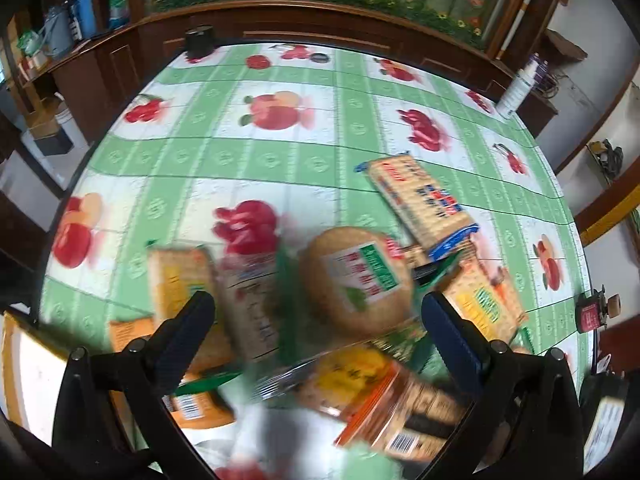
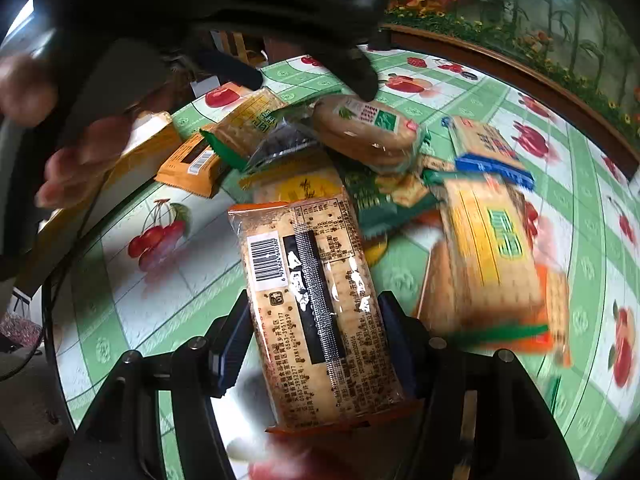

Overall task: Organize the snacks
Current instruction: 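Grasp the round cracker pack with the left tool while the right tool grasps the long cracker pack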

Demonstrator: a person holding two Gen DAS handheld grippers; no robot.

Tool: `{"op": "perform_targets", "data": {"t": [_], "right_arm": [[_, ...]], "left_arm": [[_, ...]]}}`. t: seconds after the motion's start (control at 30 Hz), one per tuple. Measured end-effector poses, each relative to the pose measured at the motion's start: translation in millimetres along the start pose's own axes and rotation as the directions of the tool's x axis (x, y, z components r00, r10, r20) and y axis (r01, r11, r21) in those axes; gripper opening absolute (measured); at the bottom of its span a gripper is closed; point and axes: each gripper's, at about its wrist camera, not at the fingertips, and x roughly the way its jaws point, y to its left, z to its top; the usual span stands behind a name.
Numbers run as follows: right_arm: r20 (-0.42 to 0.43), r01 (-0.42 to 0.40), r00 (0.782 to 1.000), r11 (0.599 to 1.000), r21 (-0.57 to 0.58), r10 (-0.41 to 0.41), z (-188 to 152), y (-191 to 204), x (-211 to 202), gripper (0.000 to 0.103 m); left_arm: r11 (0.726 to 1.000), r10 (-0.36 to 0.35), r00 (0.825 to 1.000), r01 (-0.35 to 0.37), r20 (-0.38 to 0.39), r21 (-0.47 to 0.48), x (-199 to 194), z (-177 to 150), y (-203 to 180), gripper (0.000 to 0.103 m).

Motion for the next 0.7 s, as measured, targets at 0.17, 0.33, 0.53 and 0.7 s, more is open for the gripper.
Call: {"op": "perform_targets", "data": {"t": [0.17,0.33,0.53,0.7], "right_arm": [[0.019,0.01,1.0,0.999,0.044,-0.011,-7,-1,-6,0.061],[0.028,0.003,1.0,0.998,0.06,-0.005,-8,-6,-6,0.061],[0.038,-0.01,0.999,0.997,0.075,0.008,-11,-9,-6,0.061],[0.039,-0.012,0.999,0.997,0.082,0.008,-11,-10,-4,0.061]], "left_arm": [[0.998,0.033,0.999,-0.033,-0.01,0.046,19,15,-21,0.103],[0.994,0.059,0.996,-0.053,-0.064,0.097,40,14,-34,0.103],[0.986,0.079,0.996,-0.072,-0.043,0.147,43,11,-41,0.09],[0.983,0.084,0.996,-0.082,-0.008,0.163,40,11,-42,0.077]]}}
